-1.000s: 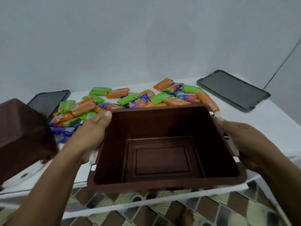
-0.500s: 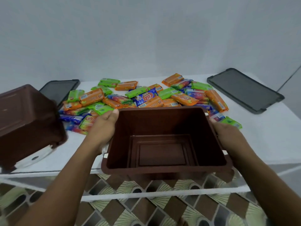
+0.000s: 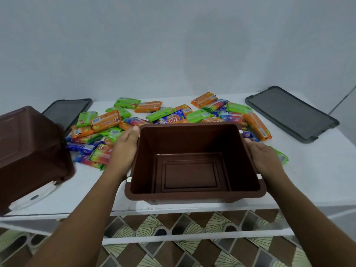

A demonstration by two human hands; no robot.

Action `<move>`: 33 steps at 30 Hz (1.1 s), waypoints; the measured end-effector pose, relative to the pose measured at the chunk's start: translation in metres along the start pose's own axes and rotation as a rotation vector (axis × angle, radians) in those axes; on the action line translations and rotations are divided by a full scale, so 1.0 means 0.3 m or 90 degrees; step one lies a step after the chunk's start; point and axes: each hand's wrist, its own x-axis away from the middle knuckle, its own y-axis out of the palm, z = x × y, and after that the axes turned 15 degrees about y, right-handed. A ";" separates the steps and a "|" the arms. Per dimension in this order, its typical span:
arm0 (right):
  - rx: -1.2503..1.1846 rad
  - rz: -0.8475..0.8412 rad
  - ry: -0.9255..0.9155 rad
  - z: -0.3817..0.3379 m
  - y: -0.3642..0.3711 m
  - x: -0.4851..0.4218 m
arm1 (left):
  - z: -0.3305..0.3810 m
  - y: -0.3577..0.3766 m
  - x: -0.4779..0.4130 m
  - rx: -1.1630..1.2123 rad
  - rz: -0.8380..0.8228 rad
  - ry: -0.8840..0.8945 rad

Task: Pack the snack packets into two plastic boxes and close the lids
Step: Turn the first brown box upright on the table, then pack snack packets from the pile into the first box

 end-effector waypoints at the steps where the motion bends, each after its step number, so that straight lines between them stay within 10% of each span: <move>1: -0.002 -0.002 -0.003 0.002 -0.001 0.000 | -0.002 -0.002 -0.001 0.002 0.001 0.003; 13: 0.017 -0.143 0.077 -0.014 -0.044 -0.077 | -0.016 -0.029 -0.047 0.013 -0.060 -0.049; 20: 0.112 -0.074 -0.144 -0.182 -0.119 -0.294 | 0.065 -0.068 -0.251 -0.092 -0.056 0.069; 33: 0.578 -0.216 -0.260 -0.368 0.118 -0.566 | 0.043 0.241 -0.516 -0.476 -0.497 0.133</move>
